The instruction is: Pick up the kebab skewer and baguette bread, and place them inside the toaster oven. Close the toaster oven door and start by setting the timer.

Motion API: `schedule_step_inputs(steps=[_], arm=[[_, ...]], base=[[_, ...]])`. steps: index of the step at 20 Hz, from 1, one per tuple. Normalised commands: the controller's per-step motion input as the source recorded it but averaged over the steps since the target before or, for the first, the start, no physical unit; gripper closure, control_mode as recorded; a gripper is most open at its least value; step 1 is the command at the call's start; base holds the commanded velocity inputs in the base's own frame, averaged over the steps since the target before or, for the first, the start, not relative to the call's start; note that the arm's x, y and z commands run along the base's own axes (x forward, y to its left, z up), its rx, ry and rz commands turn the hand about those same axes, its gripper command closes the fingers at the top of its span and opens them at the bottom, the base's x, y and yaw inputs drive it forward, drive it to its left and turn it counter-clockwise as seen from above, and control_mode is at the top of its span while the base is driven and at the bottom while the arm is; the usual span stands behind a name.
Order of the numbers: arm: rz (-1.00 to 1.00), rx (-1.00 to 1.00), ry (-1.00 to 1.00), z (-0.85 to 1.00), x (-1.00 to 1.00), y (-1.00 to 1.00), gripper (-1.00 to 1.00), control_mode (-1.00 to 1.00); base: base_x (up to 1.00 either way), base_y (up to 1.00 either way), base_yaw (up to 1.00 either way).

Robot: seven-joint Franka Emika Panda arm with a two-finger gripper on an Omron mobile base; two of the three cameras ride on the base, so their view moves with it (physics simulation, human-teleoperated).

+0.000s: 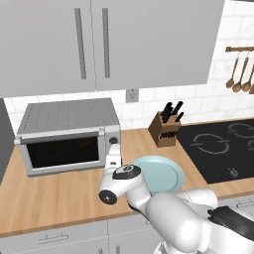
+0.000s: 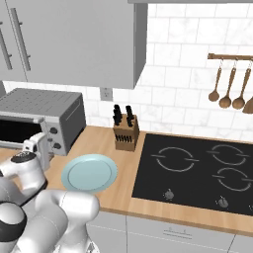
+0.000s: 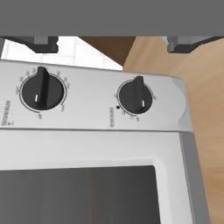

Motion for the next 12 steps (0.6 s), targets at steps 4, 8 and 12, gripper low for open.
schedule_step_inputs(steps=[4, 8, 12], arm=[[0.06, 0.0, 0.0, -0.14, 0.27, -0.2, -1.0, -1.0], [0.06, 0.0, 0.0, -0.21, 0.35, -0.15, -1.0, -1.0], [0.06, 0.0, 0.0, -0.21, 0.24, -0.08, -1.0, -1.0]], base=[[0.0, 0.0, 0.0], [0.0, 0.0, 0.0], [0.0, 0.0, 0.0]])
